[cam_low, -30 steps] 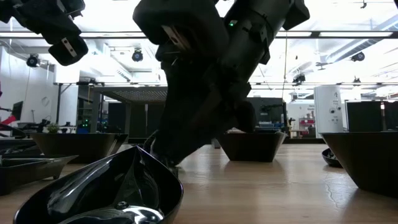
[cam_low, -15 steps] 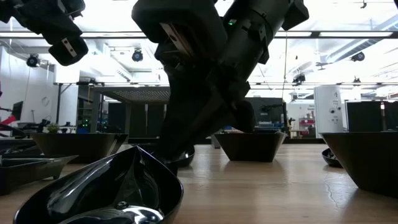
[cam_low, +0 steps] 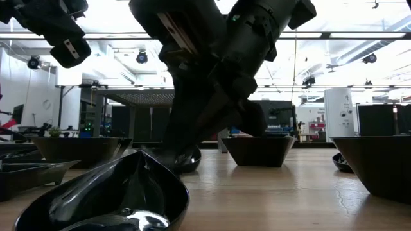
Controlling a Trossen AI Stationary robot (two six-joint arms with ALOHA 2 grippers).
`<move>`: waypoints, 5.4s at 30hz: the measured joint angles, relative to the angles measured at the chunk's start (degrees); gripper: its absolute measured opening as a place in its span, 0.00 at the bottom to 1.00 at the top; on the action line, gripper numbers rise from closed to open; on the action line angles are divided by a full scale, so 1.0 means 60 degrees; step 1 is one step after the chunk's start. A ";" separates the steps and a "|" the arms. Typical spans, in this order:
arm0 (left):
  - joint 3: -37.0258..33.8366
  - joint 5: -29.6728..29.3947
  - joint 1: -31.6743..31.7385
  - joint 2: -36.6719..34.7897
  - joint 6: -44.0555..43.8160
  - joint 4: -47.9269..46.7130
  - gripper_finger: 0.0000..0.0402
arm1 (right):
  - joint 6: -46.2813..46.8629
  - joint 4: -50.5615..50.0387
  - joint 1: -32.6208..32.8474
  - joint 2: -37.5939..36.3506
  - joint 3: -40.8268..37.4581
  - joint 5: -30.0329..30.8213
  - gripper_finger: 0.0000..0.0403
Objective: Pick & Place Mini shaped plates
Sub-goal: Stack the square plate on top of the other square plates on the shelf
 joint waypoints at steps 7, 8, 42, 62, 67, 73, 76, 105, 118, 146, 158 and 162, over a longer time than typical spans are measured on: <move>-0.0007 0.0000 -0.0004 0.0000 0.0001 0.0000 0.00 | 0.0012 -0.0042 0.0000 -0.0001 0.0186 0.0000 0.02; -0.0007 0.0000 0.0000 0.0003 0.0001 0.0004 0.00 | 0.0036 -0.0037 0.0000 0.0000 0.0202 0.0004 0.02; -0.0011 0.0006 0.0000 -0.0007 -0.0505 0.1029 0.00 | 0.1428 0.0847 -0.0294 -0.0465 0.0239 -0.1352 0.03; -0.0160 0.0011 -0.0001 -0.0007 -0.0560 0.1012 0.00 | 0.4830 -0.0727 -0.0127 -0.0425 0.0217 -0.1520 0.31; -0.0160 0.0009 -0.0002 -0.0011 -0.0528 0.1009 0.00 | 0.6551 -0.0718 -0.0125 -0.0425 0.0217 -0.1545 0.28; -0.0160 0.0007 0.0000 -0.0011 -0.0476 0.1009 0.00 | 0.7274 -0.0654 -0.0196 -0.0425 0.0217 -0.1592 0.28; -0.0160 0.0007 -0.0001 -0.0007 -0.0472 0.1009 0.00 | 0.7464 -0.0622 -0.0262 -0.0425 0.0217 -0.1676 0.28; -0.0164 0.0007 -0.0001 -0.0033 -0.0520 0.1107 0.00 | 0.6371 -0.4038 -0.0448 0.1516 0.3647 -0.1934 0.19; -0.0164 0.0007 -0.0004 -0.0036 -0.0527 0.1107 0.00 | 0.6486 -0.4137 -0.0382 0.1484 0.3525 -0.2029 0.18; -0.0164 0.0007 -0.0001 -0.0036 -0.0538 0.1106 0.00 | 0.6413 -0.4089 -0.0382 0.1495 0.3332 -0.2011 0.17; -0.0164 0.0009 -0.0002 -0.0036 -0.0538 0.1107 0.00 | 0.6111 -0.4031 -0.0428 0.1495 0.3332 -0.2009 0.03; -0.0164 0.0007 -0.0003 -0.0036 -0.0538 0.1107 0.00 | 0.6093 -0.3980 -0.0475 0.1495 0.3299 -0.2040 0.02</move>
